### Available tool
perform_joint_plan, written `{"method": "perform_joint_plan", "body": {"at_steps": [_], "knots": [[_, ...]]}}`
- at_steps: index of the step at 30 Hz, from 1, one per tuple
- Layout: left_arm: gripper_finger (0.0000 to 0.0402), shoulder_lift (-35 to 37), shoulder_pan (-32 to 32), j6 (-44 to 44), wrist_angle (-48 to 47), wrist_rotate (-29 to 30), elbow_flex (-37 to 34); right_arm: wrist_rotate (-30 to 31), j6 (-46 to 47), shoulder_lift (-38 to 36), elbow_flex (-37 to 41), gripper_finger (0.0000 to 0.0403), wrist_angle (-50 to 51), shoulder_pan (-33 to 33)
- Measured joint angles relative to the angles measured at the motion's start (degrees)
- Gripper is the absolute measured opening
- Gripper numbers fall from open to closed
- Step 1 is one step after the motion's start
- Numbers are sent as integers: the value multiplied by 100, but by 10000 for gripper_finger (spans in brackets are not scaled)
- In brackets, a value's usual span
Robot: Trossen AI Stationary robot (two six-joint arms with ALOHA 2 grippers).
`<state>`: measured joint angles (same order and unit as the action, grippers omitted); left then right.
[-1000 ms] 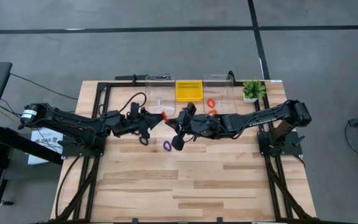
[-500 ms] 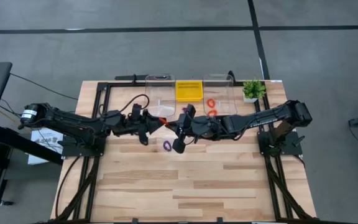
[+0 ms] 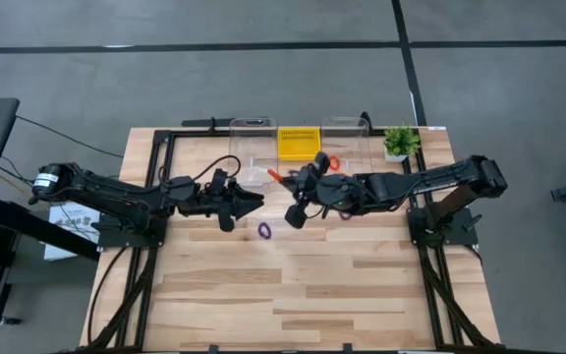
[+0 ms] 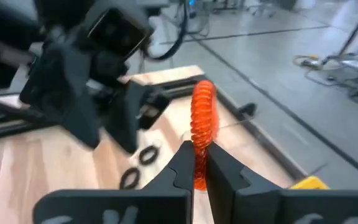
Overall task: Sort spring keychains
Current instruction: Put the orange spring keychain into the right transparent bin
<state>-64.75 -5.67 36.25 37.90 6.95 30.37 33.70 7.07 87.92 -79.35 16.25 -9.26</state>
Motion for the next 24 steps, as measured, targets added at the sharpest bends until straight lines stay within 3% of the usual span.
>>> {"method": "perform_joint_plan", "body": {"at_steps": [6, 15, 17, 20, 24], "knots": [[129, -2, 0, 2, -44, -5, -2, 637, 207, -414, -7, 11, 1038, 112], [120, -2, 2, 4, -45, 10, -2, 1130, 1810, -617, 1, 17, 4091, 895], [120, -2, 2, 4, -47, 18, -2, 1128, 2019, -623, 133, 17, 4346, 1110], [120, -2, 2, 4, -50, 27, -2, 815, 2036, -624, 453, 17, 4315, 1463], [120, -2, 2, 4, -58, 26, -2, -69, 1897, -612, 962, 17, 3942, 2054]]}}
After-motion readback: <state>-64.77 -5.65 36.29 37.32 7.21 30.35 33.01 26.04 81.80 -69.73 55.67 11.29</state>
